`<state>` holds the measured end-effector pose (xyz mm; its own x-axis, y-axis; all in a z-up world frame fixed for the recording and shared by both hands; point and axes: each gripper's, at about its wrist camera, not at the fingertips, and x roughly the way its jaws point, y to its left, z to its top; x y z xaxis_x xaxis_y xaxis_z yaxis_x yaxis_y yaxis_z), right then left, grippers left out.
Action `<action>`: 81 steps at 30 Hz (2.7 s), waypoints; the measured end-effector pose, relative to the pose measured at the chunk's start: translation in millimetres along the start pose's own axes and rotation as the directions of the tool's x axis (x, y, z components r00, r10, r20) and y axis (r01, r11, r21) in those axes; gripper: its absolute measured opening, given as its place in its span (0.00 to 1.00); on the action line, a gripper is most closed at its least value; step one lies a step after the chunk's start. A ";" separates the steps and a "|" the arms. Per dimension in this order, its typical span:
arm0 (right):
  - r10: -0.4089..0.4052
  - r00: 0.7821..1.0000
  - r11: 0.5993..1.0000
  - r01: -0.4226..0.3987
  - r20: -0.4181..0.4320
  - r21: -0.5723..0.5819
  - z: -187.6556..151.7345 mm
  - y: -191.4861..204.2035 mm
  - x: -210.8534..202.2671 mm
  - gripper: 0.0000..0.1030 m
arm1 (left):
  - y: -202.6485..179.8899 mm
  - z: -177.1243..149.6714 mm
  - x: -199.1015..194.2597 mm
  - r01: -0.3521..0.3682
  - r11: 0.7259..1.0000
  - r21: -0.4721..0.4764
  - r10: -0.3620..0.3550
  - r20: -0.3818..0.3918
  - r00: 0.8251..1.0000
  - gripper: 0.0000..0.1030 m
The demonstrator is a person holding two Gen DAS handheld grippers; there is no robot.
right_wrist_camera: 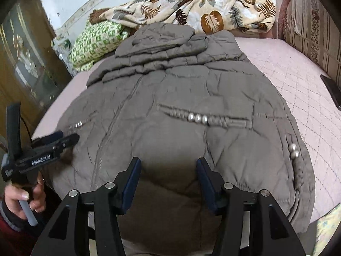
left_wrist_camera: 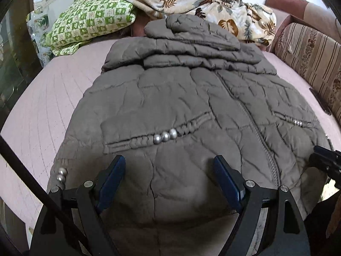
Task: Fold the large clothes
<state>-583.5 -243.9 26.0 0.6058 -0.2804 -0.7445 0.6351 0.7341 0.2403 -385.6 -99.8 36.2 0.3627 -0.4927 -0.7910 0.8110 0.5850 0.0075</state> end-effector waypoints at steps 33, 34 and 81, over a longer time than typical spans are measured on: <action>-0.004 0.998 0.998 0.008 0.056 -0.066 -32.0 6.0 9.6 0.77 | 0.2 -32.1 8.5 -0.016 1.000 0.019 0.015 0.047 0.999 0.98; -0.006 0.998 0.998 0.010 0.064 -0.067 -33.7 6.3 8.9 0.77 | 0.8 -32.9 8.2 -0.010 1.000 0.023 0.009 0.051 0.999 0.98; -0.032 0.976 0.802 -0.105 0.218 0.588 -58.0 -150.9 -53.5 0.78 | 159.4 -79.7 -31.5 0.026 0.833 -0.553 0.010 0.062 0.998 0.97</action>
<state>-739.5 -303.8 -6.6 0.6753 -0.4314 -0.5983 0.7273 0.2544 0.6375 -304.4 60.3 13.6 0.3991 -0.5258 -0.7512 0.4308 0.8307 -0.3526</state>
